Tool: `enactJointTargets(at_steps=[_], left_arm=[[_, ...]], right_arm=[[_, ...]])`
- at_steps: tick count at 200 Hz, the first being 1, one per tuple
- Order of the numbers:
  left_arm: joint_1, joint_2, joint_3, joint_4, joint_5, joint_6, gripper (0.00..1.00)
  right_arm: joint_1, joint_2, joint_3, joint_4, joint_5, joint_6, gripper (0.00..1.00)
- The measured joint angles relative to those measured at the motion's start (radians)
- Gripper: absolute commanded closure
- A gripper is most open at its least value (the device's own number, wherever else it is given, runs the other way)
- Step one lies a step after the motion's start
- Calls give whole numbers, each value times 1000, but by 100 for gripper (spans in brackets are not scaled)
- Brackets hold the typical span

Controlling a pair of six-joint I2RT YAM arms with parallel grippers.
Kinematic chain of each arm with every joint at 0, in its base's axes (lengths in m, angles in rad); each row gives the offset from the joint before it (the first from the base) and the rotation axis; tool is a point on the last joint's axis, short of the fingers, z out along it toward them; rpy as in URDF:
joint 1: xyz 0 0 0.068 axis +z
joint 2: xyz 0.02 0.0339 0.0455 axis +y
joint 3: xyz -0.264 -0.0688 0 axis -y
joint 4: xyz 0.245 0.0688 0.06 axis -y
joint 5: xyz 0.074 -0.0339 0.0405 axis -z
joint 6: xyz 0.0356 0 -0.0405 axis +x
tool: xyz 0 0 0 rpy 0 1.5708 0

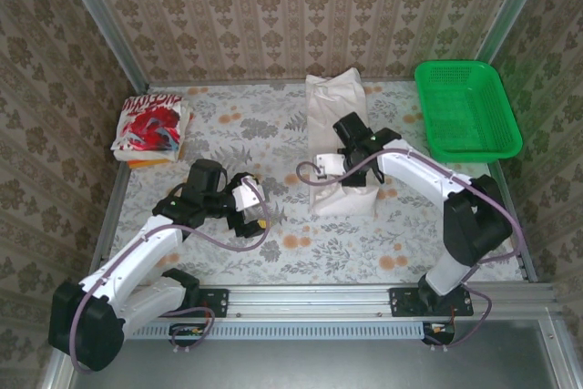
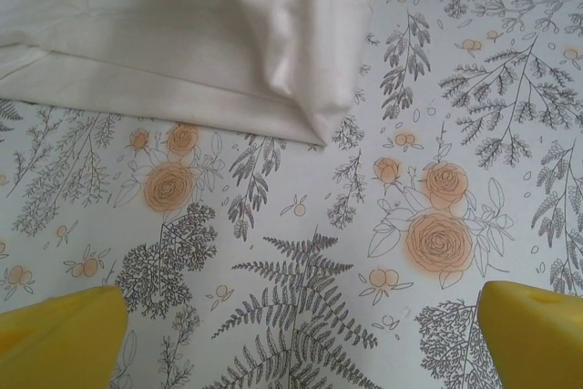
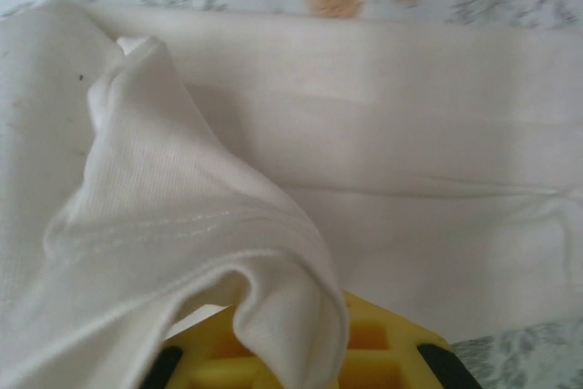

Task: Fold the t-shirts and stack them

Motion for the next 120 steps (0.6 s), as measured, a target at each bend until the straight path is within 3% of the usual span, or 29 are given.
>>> enactJointTargets(at_steps=[55,120], left_arm=[[2,0,-1,8,0,0,0],[3,23,-1,10,1,0,0]], right_arm=[[-54,135,193,14,-28,-66,100],[-84,262,296,17,-34,-83,100]])
